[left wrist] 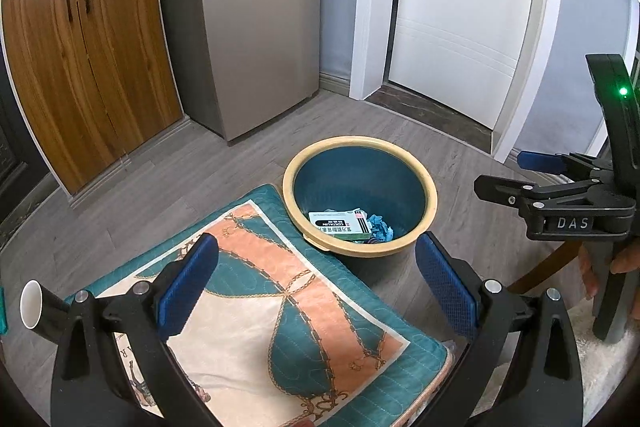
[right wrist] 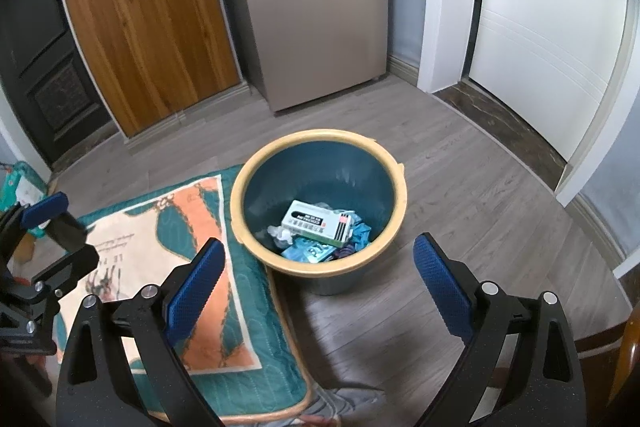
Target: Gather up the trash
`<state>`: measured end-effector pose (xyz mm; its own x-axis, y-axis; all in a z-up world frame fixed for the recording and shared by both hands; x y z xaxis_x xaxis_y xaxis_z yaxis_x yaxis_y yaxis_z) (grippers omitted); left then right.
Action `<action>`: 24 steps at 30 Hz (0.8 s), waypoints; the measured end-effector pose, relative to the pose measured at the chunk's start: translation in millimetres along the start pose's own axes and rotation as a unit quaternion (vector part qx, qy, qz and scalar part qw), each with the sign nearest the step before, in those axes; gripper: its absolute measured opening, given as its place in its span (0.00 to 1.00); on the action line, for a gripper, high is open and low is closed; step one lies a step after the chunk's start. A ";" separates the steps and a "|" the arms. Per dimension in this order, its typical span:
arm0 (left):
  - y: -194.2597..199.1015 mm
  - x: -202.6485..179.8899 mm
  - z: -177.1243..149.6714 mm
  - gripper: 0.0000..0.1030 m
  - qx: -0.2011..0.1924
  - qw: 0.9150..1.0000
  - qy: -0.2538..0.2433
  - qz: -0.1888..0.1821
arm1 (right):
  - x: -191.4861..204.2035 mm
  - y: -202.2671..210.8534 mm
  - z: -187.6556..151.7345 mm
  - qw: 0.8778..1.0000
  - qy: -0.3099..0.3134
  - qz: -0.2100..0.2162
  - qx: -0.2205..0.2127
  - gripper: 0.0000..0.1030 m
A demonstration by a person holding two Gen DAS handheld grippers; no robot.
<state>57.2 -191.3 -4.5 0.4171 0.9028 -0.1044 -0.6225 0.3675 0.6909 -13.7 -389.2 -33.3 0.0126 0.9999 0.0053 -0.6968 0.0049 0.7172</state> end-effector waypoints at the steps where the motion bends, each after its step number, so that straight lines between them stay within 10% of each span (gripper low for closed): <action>1: 0.2 -0.1 0.0 0.94 0.000 1.000 0.000 0.001 | 0.4 0.0 -0.2 1.000 0.000 0.000 0.000 0.92; 24: -2.4 -4.0 0.4 0.94 0.002 1.000 -0.010 0.005 | 0.3 -0.4 -0.4 1.000 0.000 0.001 0.001 0.92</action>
Point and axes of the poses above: each gripper's, at about its wrist camera, not at the fingertips, and y roughly against the way its jaws point, x to its left, z to its top, the point moved 2 cm from there along -y, roughly the way its jaws point, and after that the axes turned 8 degrees about y, right-handed, at the moved point
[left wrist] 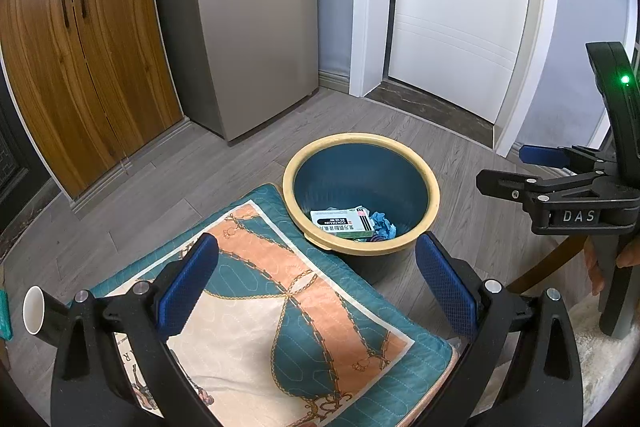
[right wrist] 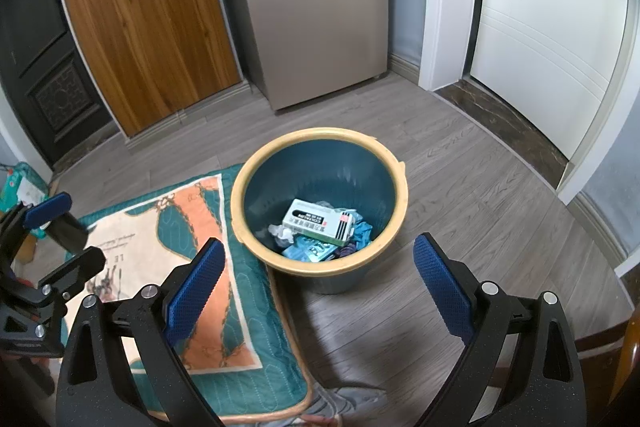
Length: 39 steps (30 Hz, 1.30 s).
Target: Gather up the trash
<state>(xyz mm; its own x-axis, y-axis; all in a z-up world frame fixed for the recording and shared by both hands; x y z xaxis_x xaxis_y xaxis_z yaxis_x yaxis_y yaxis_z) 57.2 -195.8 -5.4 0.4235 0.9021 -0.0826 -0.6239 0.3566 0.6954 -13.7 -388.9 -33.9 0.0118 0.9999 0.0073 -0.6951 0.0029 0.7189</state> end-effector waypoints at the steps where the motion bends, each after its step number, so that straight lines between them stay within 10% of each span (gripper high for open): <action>1: 0.1 0.3 0.0 0.94 0.000 1.000 0.000 0.000 | -0.1 -0.2 0.1 1.000 0.000 0.000 0.000 0.92; 39: 1.1 1.4 -1.9 0.94 0.003 1.000 -0.004 -0.001 | -0.2 0.7 0.9 1.000 0.000 0.000 0.002 0.92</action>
Point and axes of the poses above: each gripper's, at about its wrist camera, not at the fingertips, and y roughly against the way its jaws point, x to its left, z to its top, the point moved 2 cm from there along -y, roughly the way its jaws point, and after that the axes turned 8 degrees about y, right-handed, at the moved point
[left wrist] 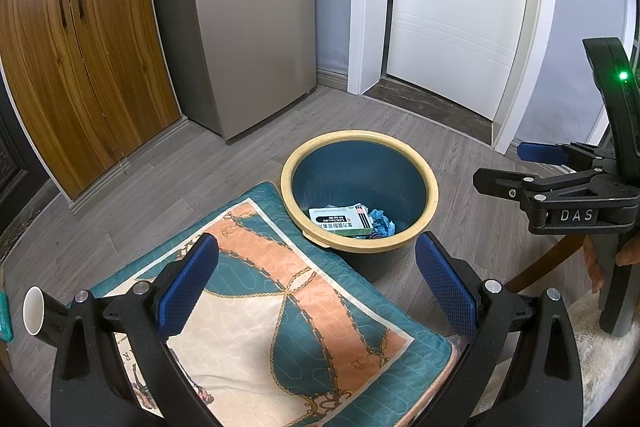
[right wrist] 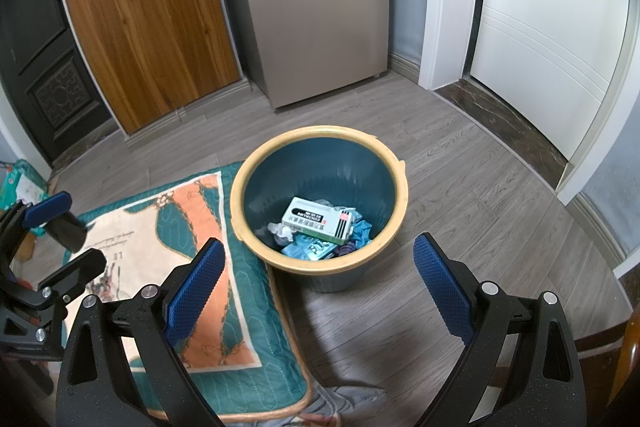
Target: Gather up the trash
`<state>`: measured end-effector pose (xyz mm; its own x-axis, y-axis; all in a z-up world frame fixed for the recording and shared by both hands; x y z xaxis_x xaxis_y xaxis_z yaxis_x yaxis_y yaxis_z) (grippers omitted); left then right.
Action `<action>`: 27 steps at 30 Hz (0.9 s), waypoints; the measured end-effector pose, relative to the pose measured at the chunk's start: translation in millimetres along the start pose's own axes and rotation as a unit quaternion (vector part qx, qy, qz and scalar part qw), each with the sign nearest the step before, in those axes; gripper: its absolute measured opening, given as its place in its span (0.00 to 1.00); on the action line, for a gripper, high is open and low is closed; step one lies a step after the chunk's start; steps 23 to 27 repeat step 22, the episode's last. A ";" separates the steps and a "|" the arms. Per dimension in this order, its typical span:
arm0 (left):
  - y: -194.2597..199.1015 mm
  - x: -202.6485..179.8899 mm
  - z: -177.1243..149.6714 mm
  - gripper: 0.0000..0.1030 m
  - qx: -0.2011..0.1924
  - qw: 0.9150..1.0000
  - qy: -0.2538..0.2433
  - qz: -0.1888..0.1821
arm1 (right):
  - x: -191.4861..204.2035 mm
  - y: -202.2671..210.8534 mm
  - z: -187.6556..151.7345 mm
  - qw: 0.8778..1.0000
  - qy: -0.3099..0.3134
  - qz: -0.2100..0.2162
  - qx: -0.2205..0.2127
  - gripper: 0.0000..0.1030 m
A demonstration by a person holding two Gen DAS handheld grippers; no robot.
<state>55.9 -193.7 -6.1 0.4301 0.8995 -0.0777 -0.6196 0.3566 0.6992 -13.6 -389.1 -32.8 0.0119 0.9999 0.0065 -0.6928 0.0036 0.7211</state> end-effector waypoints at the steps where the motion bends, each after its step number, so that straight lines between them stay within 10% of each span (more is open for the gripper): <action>1: -0.3 0.3 -0.2 0.94 -0.001 1.000 -0.001 0.001 | 0.1 -0.2 0.2 1.000 0.000 0.000 0.000 0.92; 27: 11.2 12.5 2.6 0.94 -0.012 1.000 -0.008 0.012 | 2.4 -11.1 -9.2 0.999 0.001 -0.026 0.030 0.93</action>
Point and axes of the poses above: each gripper's, at about its wrist camera, not at the fingertips, and y roughly against the way its jaws point, x to its left, z to its top, the point moved 2 cm from there along -y, roughly the way its jaws point, and after that the axes turned 8 degrees about y, right-handed, at the moved point
